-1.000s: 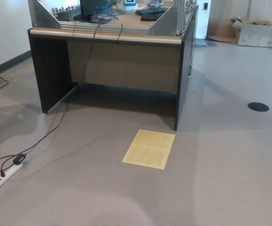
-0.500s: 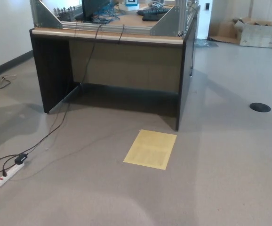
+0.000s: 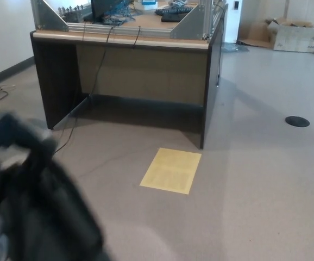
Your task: A person hands over a black lunchbag to the robot and the robot uses its left hand to grab the strips of the lunchbag, the gives it back to the person.
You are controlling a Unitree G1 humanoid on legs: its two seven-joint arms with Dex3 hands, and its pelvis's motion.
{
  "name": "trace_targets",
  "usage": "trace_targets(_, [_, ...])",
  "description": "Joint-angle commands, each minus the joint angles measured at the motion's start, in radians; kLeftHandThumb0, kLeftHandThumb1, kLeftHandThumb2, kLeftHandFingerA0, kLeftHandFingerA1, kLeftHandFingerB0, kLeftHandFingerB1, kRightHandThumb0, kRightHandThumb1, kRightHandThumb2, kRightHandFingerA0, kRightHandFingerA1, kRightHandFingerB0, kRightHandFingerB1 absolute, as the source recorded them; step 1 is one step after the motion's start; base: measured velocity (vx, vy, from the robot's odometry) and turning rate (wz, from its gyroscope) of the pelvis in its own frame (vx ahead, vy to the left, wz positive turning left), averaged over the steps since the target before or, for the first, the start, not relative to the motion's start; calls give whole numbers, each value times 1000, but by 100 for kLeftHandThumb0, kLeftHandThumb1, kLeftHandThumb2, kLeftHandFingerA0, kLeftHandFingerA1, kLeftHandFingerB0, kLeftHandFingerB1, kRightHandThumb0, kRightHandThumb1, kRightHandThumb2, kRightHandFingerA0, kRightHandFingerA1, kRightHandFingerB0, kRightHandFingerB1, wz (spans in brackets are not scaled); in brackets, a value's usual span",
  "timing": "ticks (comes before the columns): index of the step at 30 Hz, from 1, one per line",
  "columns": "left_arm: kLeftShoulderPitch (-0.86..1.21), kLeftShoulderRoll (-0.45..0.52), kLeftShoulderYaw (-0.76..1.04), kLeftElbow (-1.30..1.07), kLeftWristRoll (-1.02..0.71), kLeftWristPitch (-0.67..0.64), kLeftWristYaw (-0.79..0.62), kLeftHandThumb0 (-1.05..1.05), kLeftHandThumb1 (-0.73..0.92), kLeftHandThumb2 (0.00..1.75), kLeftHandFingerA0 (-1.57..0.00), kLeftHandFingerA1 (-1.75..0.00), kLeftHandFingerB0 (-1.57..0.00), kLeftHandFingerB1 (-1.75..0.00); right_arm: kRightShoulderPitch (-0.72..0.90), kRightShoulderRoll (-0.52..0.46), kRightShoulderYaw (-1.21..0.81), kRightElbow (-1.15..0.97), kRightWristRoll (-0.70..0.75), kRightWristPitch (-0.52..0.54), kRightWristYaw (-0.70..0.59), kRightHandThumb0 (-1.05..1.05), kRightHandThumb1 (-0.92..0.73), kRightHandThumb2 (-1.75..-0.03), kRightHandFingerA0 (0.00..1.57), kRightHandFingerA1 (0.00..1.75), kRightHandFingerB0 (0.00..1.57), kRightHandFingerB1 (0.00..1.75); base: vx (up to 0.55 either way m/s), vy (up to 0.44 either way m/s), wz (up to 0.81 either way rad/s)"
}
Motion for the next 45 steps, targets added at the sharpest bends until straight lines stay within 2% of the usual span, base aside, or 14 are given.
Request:
trace_targets(1, [-395, -86, -146, 56, 145, 202, -119, -25, 61, 54, -76, -175, -59, -168, -24, -8, -16, 2, 16, 12, -7, -54, -56, -92, 55, 61, 46, 55, 0, 0, 0])
trace_targets(10, [-700, -222, -272, 250, 225, 334, -77, -25, 56, 55, -82, -175, -69, -166, -46, 0, -21, 11, 26, 5, 6, -54, -55, -93, 59, 64, 46, 55, 0, 0, 0])
trace_targets(12, [-722, -232, -292, 279, 227, 337, -67, -23, 55, 55, -83, -175, -66, -168, -51, 3, -20, 17, 27, 1, 14, -55, -67, -60, 61, 48, 57, 44, 0, 0, 0])
trace_targets(15, [-713, -255, -330, 297, 216, 331, -87, -25, 56, 55, -78, -175, -60, -167, -44, 6, -11, 18, 21, -2, 21, -55, -68, -61, 61, 48, 58, 44, 0, 0, 0])
trace_targets(16, [-715, -265, -352, 304, 229, 331, -70, -27, 56, 55, -78, -175, -61, -166, -44, 7, -6, 18, 13, -4, 14, -53, -56, -95, 60, 65, 46, 56, 0, 0, 0])
trace_targets(25, [-706, -391, -467, 292, 254, 386, -24, -31, 58, 55, -81, -175, -59, -173, -41, 13, -5, 3, 7, 14, -2, -52, -57, -93, 56, 61, 49, 56, 0, 0, 0])
trace_targets(26, [-703, -397, -479, 286, 263, 391, -19, -38, 38, 79, -116, -139, -90, -124, -42, 12, -4, 0, 6, 18, 0, -53, -58, -93, 55, 60, 50, 56, 0, 0, 0])
trace_targets(28, [-701, -395, -483, 280, 265, 394, -18, -38, 38, 79, -116, -139, -90, -124, -44, 12, -3, -3, 5, 22, 1, -53, -58, -93, 55, 60, 50, 56, 0, 0, 0])
trace_targets(29, [-692, -393, -484, 269, 254, 386, -39, -33, 54, 58, -87, -167, -84, -124, -45, 10, -2, -4, 3, 26, 3, -48, -67, -60, 59, 45, 60, 44, 0, 0, 0])
trace_targets(30, [-673, -396, -490, 257, 266, 397, -17, -31, 58, 57, -83, -175, -68, -162, -48, 9, -3, -1, 4, 25, 4, -53, -57, -93, 55, 61, 51, 57, 0, 0, 0])
trace_targets(32, [-653, -393, -491, 238, 271, 408, -12, -31, 59, 56, -82, -175, -65, -167, -51, 8, -1, 0, 1, 28, 4, -52, -56, -93, 55, 61, 52, 57, 0, 0, 0])
trace_targets(33, [-643, -391, -489, 230, 269, 412, -13, -31, 60, 56, -82, -175, -62, -171, -53, 10, -2, 1, 4, 25, 7, -49, -67, -60, 60, 45, 61, 44, 0, 0, 0])
trace_targets(34, [-630, -387, -484, 222, 260, 410, -24, -31, 62, 56, -79, -175, -58, -174, -54, 12, -4, 2, 8, 23, 12, -51, -57, -93, 57, 62, 50, 57, 0, 0, 0])
trace_targets(45, [-605, -361, -460, 199, 231, 411, -77, -31, 57, 56, -80, -174, -66, -160, -67, 22, -5, 12, 9, 20, 17, -51, -57, -94, 56, 62, 51, 57, 0, 0, 0])
